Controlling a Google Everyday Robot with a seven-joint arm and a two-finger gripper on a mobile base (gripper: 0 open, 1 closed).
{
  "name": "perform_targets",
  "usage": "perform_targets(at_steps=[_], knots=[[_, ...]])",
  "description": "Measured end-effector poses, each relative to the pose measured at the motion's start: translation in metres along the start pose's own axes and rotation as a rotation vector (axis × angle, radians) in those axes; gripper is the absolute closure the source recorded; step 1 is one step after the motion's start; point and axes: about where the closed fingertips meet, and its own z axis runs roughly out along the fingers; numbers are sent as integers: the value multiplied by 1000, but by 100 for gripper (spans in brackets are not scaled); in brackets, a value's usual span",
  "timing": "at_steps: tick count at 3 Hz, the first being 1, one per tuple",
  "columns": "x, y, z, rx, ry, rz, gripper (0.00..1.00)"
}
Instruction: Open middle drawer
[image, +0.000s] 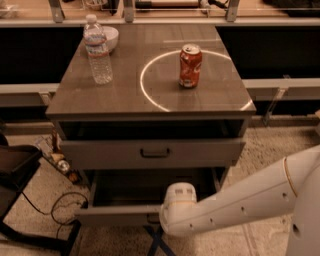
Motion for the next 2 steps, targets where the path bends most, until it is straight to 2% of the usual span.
perform_targets(at_steps=[1,2], knots=[[0,0,0,0,0,0,100],[-16,11,-27,15,-9,-28,100]])
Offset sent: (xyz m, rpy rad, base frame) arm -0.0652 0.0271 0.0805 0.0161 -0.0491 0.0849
